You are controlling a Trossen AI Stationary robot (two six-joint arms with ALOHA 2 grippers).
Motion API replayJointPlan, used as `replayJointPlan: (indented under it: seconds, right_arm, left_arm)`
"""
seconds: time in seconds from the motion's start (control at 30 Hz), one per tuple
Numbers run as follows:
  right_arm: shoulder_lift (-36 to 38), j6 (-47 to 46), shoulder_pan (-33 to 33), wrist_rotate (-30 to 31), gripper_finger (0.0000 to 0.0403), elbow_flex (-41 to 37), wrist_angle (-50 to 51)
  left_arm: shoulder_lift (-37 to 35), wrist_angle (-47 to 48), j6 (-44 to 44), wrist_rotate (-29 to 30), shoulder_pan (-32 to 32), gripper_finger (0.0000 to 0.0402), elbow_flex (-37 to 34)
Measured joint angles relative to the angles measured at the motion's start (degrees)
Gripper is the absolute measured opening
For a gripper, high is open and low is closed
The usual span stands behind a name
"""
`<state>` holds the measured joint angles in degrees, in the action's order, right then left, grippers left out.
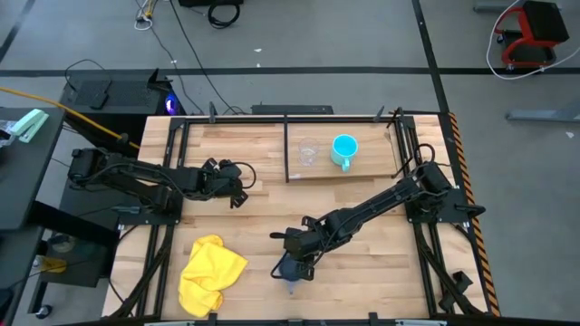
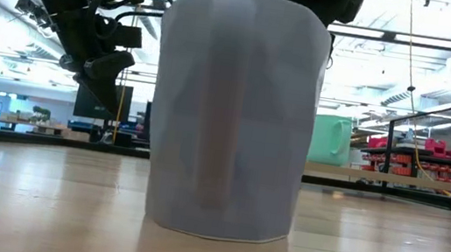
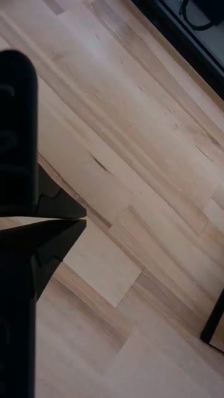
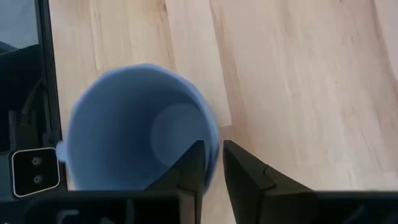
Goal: Stack small to large cups/mugs on shelf
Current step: Put the blue mug on the shelf
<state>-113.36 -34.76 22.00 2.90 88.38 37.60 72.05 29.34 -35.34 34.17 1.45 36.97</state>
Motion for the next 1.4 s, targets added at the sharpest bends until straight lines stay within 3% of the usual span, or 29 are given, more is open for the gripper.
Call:
replayJointPlan:
  seconds: [0.5, 0.73, 1.1, 1.4]
  right_arm:
    - [0.0, -0.2, -0.6, 0.2, 0.001, 0.0, 0.1]
    - [0.1, -0.3, -0.5, 1.7, 0.0007, 0.1, 2.1]
    - [5.8, 0.5, -0.5, 9.1, 0.0003, 0.0, 16.5]
    - [14.0, -6.7, -2.7, 15.8, 0.0002, 0.0, 38.7]
  left_arm:
    - [0.0, 0.0, 0.0, 0.0, 0.0, 0.0022, 0.0]
    - [0.0, 0.0, 0.0, 0.0, 0.0, 0.0022, 0.0]
    - [0.0, 0.0, 0.0, 0.0, 0.0, 0.0017, 0.0]
    - [0.0, 0.0, 0.0, 0.0, 0.0, 0.0019, 0.0]
